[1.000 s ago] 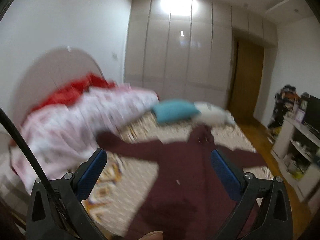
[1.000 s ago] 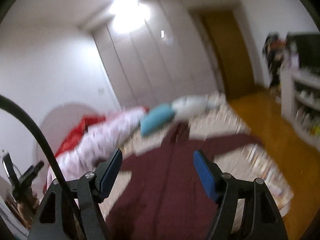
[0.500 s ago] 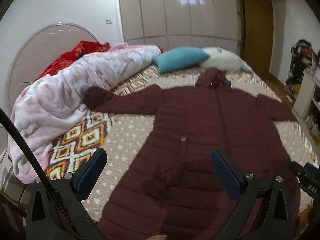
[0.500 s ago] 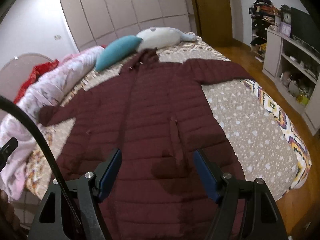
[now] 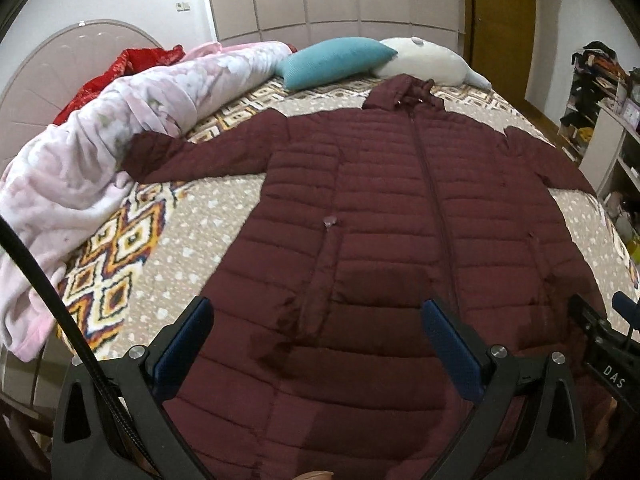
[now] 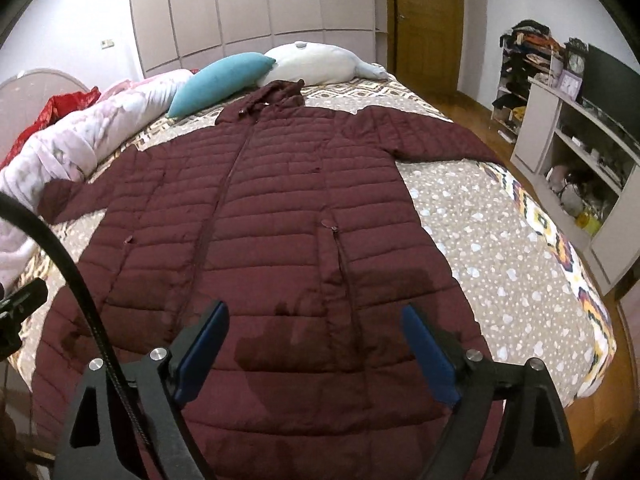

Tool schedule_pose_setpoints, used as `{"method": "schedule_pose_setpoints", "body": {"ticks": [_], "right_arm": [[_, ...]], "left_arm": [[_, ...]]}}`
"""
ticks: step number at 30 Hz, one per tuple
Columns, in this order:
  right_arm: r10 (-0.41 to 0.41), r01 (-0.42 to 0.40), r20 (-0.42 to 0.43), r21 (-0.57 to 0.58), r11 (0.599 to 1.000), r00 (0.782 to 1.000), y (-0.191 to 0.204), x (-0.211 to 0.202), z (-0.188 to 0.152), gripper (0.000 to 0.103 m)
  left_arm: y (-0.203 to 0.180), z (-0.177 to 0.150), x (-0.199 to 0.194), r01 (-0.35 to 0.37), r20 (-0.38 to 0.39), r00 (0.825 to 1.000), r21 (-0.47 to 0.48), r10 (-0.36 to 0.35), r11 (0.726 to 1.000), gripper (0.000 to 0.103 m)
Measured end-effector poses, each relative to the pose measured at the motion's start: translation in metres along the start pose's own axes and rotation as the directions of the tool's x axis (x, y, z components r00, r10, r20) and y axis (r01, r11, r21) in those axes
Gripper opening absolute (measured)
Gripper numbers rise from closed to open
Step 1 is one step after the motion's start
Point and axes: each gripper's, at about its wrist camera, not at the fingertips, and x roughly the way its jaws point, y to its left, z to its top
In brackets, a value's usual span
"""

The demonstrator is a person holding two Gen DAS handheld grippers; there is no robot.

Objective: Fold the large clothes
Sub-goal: 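Move the left gripper to the cuff of the jacket sleeve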

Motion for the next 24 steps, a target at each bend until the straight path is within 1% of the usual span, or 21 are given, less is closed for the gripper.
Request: {"method": "schedule_pose_setpoints", "body": {"ticks": [6,24], "right_arm": [[0.007,-0.006,-0.022,0.024,1.000,1.000,-0.004,0.008,-0.002,0.091],[0.002,0.000,-0.071,0.021,1.000,0.997,0.003,0.030,-0.007,0.091]], "left_arm": [[-0.004,-0.004,0.006,0.006,-0.014,1.000,0.016,-0.006,1.000,0.103],[0.001,-0.009,0.036,0.009,-0.081,0.997,-0.009,-0.010,1.000,0.103]]}}
